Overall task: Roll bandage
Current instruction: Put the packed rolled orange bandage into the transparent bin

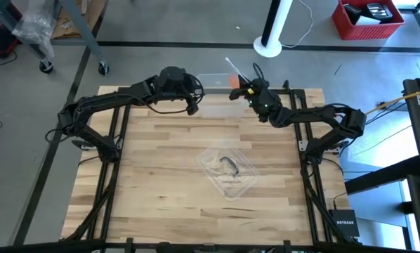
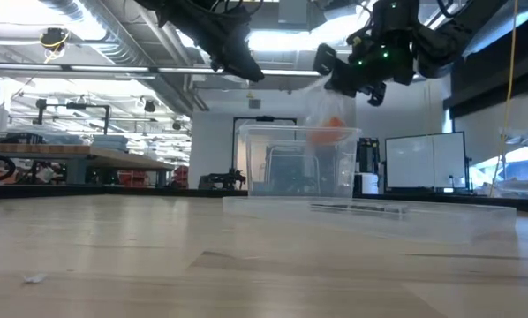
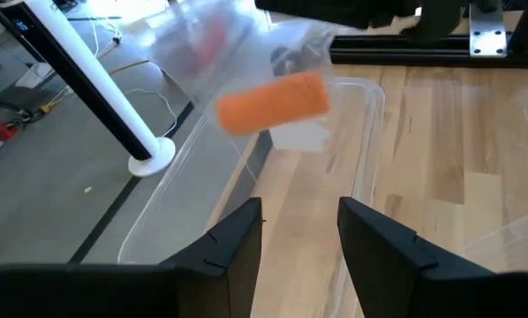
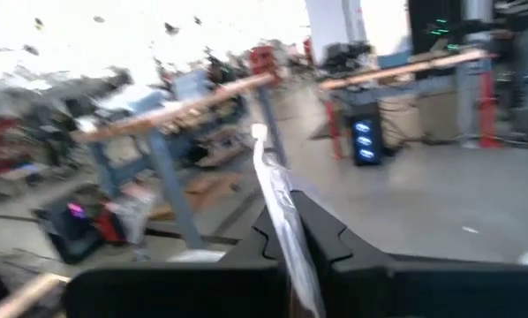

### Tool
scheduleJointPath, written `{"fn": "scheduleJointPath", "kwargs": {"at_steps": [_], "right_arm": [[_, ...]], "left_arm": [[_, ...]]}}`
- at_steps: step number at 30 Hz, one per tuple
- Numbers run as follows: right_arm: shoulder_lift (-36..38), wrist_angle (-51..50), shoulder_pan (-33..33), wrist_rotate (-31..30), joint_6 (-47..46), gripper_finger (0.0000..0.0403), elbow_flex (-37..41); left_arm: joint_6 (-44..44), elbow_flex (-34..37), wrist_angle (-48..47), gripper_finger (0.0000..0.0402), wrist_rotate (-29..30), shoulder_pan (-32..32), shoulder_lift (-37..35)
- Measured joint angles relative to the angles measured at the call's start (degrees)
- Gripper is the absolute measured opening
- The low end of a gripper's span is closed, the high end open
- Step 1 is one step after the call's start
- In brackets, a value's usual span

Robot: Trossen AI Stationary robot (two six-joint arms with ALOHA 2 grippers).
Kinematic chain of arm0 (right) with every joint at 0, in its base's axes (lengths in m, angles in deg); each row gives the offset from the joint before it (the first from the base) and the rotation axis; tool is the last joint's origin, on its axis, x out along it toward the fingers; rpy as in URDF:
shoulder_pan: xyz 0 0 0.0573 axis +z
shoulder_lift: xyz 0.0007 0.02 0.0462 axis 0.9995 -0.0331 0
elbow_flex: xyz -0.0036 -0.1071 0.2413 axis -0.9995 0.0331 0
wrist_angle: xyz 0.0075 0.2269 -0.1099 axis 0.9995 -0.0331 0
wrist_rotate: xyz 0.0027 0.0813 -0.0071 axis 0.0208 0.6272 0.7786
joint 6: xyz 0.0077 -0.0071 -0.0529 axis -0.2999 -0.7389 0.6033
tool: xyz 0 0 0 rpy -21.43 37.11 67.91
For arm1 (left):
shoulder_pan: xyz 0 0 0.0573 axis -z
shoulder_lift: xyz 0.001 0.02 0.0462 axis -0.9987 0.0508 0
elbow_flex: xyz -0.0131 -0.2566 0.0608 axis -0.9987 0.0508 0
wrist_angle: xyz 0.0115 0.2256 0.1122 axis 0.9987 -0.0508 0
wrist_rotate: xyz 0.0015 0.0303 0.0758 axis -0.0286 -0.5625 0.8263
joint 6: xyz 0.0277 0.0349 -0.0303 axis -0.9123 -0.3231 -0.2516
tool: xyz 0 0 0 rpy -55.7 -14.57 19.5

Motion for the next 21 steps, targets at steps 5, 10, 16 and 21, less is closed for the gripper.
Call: {"fn": "scheduleJointPath", "kwargs": {"at_steps": [5, 10, 16, 21], "right_arm": [[0.0, -0.6, 0.0, 1.0, -1.1, 0.0001, -0.1], [-1.4, -4.6, 0.6, -1.8, -2.5, 0.0001, -0.1], [-2.7, -9.4, 1.1, -8.7, -7.1, 0.0003, -0.1], [-4.5, -11.3, 1.1, -8.5, -11.3, 0.0023, 0.0]], "left_arm": [[0.0, 0.0, 0.4, 0.0141, 0.0, 0.0, 0.0], [0.0, 0.0, 1.4, 0.0141, 0.0, 0.6, 0.0], [-0.4, 0.0, 1.2, 0.0141, 0.0, 1.5, 0.0], [-0.5, 0.0, 1.1, 0.0141, 0.0, 1.9, 0.0]]}}
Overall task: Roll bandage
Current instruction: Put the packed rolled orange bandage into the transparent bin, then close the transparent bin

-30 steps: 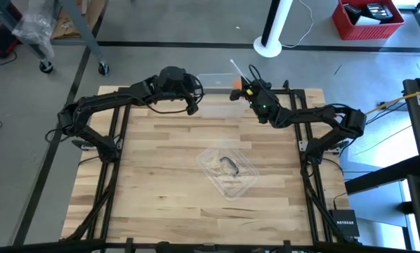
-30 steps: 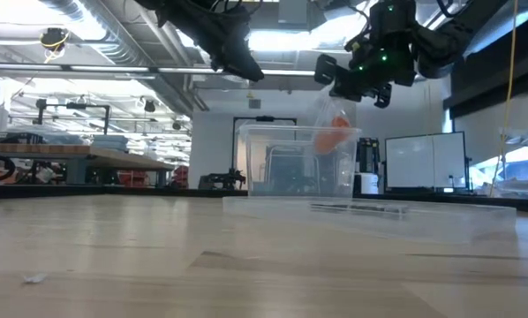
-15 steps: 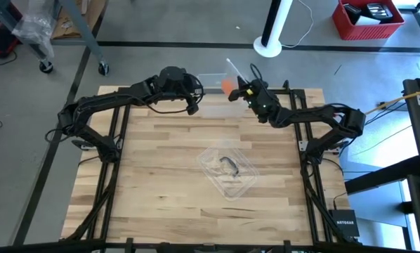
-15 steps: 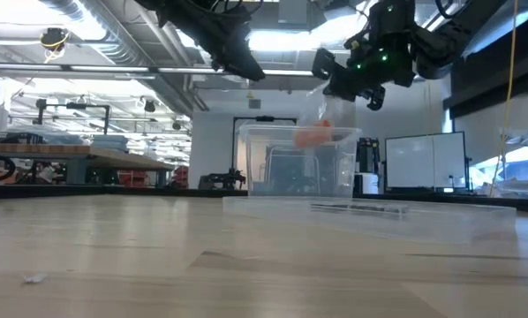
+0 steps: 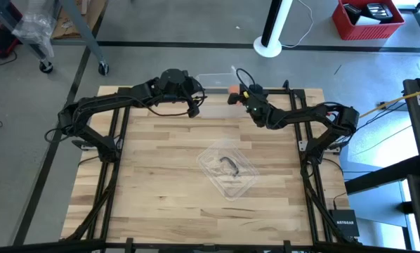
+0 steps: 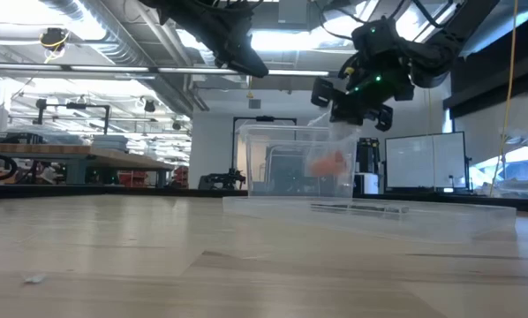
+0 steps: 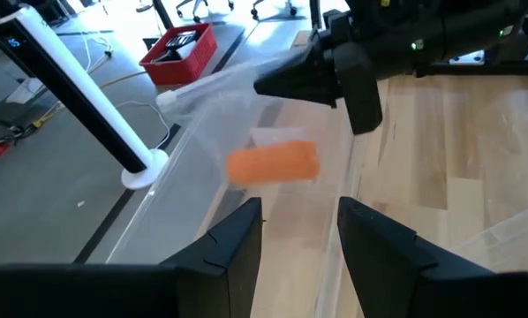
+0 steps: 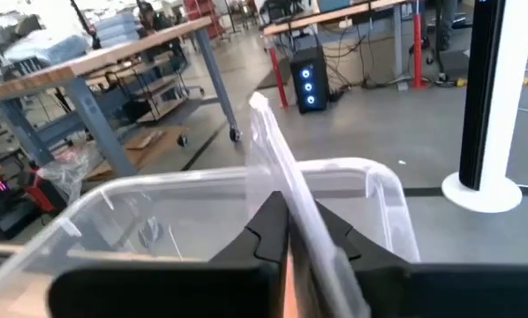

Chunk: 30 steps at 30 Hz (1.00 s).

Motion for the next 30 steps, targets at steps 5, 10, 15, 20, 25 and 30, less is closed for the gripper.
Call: {"fn": "scheduleJointPath", "kwargs": {"at_steps": [5, 10, 15, 20, 25, 30], "right_arm": [[-0.3, -2.5, 0.0, 0.0, 0.0, 0.0037, 0.0], [-0.3, -5.3, 0.0, -0.2, 2.8, 0.0056, 0.0], [-0.3, -5.2, 0.0, -0.5, 2.8, 0.0100, 0.0], [1.9, -5.4, 0.1, -0.5, 8.1, 0.0157, 0.1], [8.4, -5.2, 1.9, -0.5, 19.8, 0.0200, 0.0], [17.6, -11.8, 6.7, 0.0, 33.0, 0.0222, -1.0]], "left_arm": [[0.1, 0.0, 0.0, 0.0141, 0.0, 0.0, 0.0], [0.4, 0.0, 0.0, 0.0141, 0.0, 0.0, 0.0], [1.1, 0.0, 0.0, 0.0141, 0.0, 0.0, 0.0], [1.6, 0.0, 0.0, 0.0141, 0.0, 0.0, 0.0], [1.8, 0.0, -0.2, 0.0141, 0.0, 0.0, 0.0], [1.6, 0.0, -2.9, 0.0141, -0.1, 0.8, 0.0]]}}
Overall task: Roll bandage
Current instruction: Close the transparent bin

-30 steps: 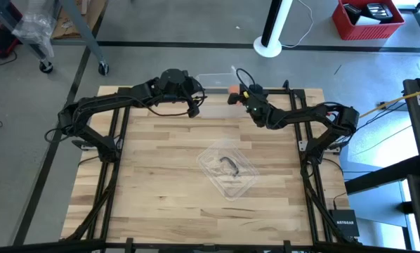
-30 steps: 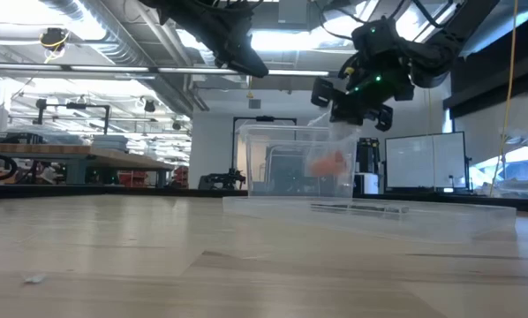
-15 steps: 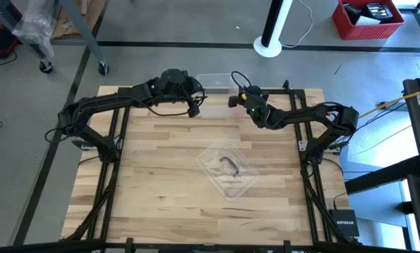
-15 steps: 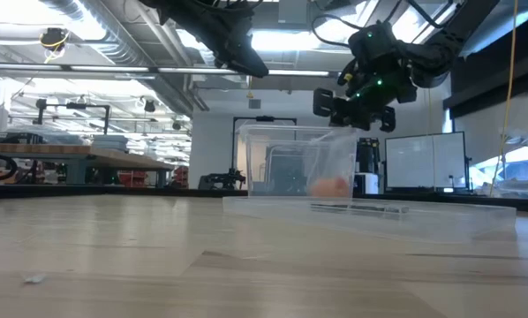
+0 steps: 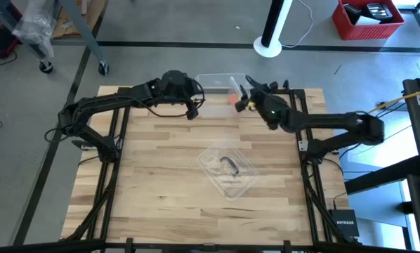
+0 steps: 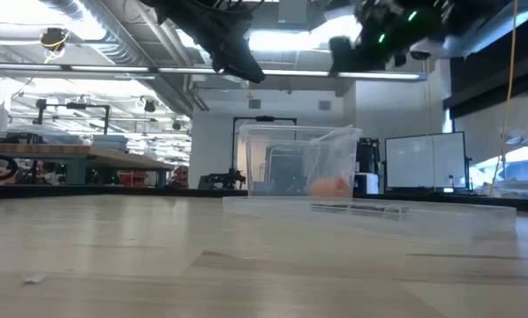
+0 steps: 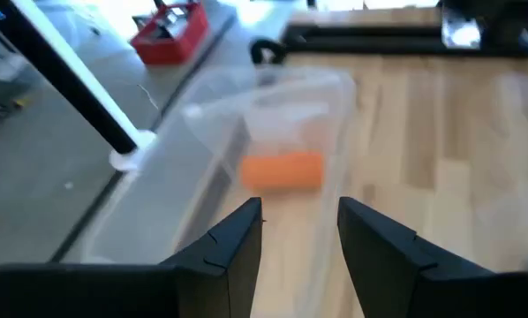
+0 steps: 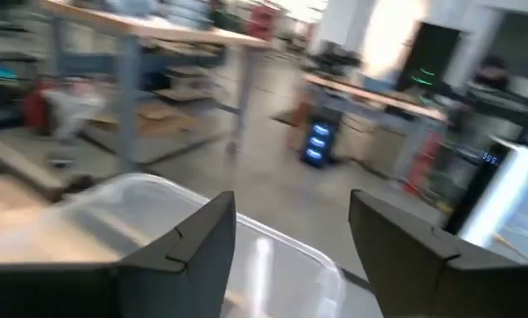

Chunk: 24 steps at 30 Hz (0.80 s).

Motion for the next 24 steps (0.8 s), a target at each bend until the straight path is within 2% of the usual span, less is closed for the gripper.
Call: {"fn": "scheduleJointPath", "kwargs": {"at_steps": [3, 7, 10, 12, 18, 24], "right_arm": [[5.7, -8.9, 4.6, 5.1, 0.7, 0.0225, -0.5], [11.1, -23.3, 11.0, 17.5, -1.8, 0.0225, -0.6], [11.9, -32.2, 15.4, 26.3, -7.9, 0.0225, -0.6], [11.5, -36.1, 18.5, 30.2, -11.8, 0.0225, 0.2], [8.2, -37.3, 27.1, 32.4, -22.3, 0.0225, 4.3], [5.0, -37.0, 33.5, 30.4, -32.0, 0.0225, 5.0]], "left_arm": [[-0.3, 0.0, -3.7, 0.0141, -1.6, 1.7, 0.0], [0.0, 0.0, -9.5, 0.0141, -2.5, 5.6, 0.1], [0.3, 0.5, -12.1, 0.0141, -2.5, 9.1, 0.3], [0.9, 3.0, -10.1, 0.0141, -2.5, 11.7, 0.2], [4.2, 11.6, -2.5, 0.0141, -3.6, 19.4, 0.9], [2.9, 16.1, 6.9, 0.0141, -4.4, 29.0, 5.0]]}}
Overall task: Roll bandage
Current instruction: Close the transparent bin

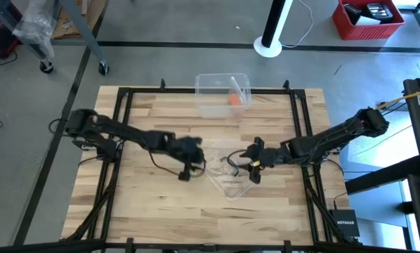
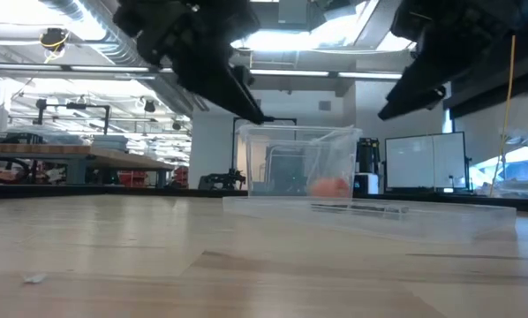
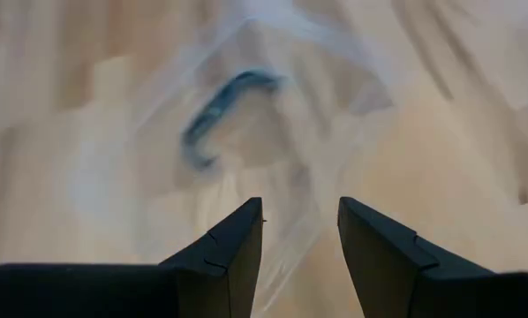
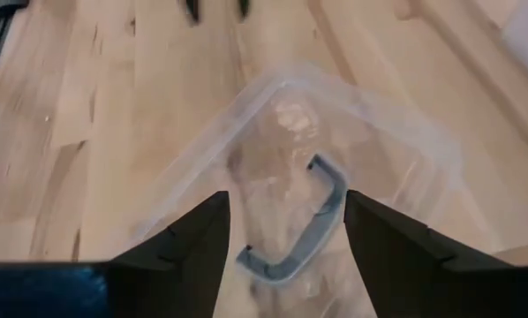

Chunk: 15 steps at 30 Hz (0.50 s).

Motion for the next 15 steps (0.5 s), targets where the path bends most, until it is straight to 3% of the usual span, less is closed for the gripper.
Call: {"fn": "scheduleJointPath", "kwargs": {"at_steps": [7, 15], "right_arm": [[-3.2, 0.2, 5.4, -2.4, -7.6, 0.0225, 0.0], [-4.8, 1.5, 10.2, -3.6, -13.2, 0.0225, 0.0]], "left_arm": [[-1.2, -2.0, 6.2, 0.0120, -1.8, 5.9, 10.4], [-6.3, -4.7, 8.6, 0.0095, -1.0, 7.0, 17.8]]}}
